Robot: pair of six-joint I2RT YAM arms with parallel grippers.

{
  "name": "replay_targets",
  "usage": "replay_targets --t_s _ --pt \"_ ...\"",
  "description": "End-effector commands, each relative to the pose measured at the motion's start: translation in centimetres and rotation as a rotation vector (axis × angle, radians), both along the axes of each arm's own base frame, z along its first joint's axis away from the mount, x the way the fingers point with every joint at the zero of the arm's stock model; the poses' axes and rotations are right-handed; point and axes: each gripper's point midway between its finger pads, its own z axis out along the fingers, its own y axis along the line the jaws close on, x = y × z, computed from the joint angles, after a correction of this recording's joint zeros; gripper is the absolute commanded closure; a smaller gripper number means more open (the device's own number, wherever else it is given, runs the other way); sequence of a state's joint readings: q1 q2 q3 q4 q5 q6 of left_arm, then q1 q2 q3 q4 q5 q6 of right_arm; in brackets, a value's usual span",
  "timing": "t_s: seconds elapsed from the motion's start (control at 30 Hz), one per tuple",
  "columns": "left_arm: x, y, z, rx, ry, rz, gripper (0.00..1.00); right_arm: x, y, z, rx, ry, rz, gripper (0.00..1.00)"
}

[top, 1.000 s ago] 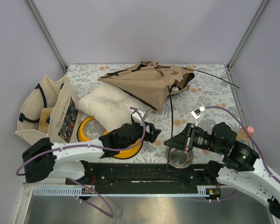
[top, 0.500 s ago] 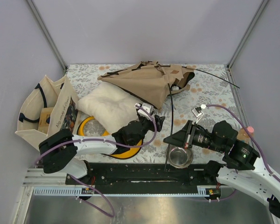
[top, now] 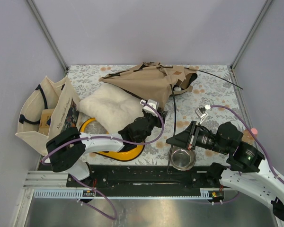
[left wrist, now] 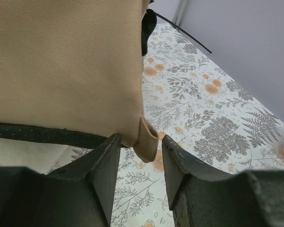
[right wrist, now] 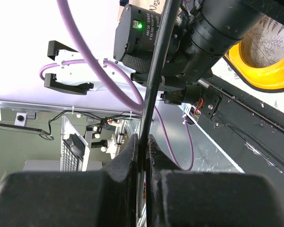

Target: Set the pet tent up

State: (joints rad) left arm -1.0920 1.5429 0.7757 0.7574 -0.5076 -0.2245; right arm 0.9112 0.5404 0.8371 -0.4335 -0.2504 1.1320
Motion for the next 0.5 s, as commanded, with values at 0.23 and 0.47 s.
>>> replay_targets --t_s 0.23,0.47 --pt "1.2 -0.4 -0.2 -0.007 -0.012 0.009 0.57 1.2 -0.9 3.7 0.096 -0.112 -0.088 1.0" --pt "1.7 -0.1 -0.2 -0.008 -0.013 0.024 0.9 1.2 -1.0 3.3 0.095 -0.107 -0.092 1.0"
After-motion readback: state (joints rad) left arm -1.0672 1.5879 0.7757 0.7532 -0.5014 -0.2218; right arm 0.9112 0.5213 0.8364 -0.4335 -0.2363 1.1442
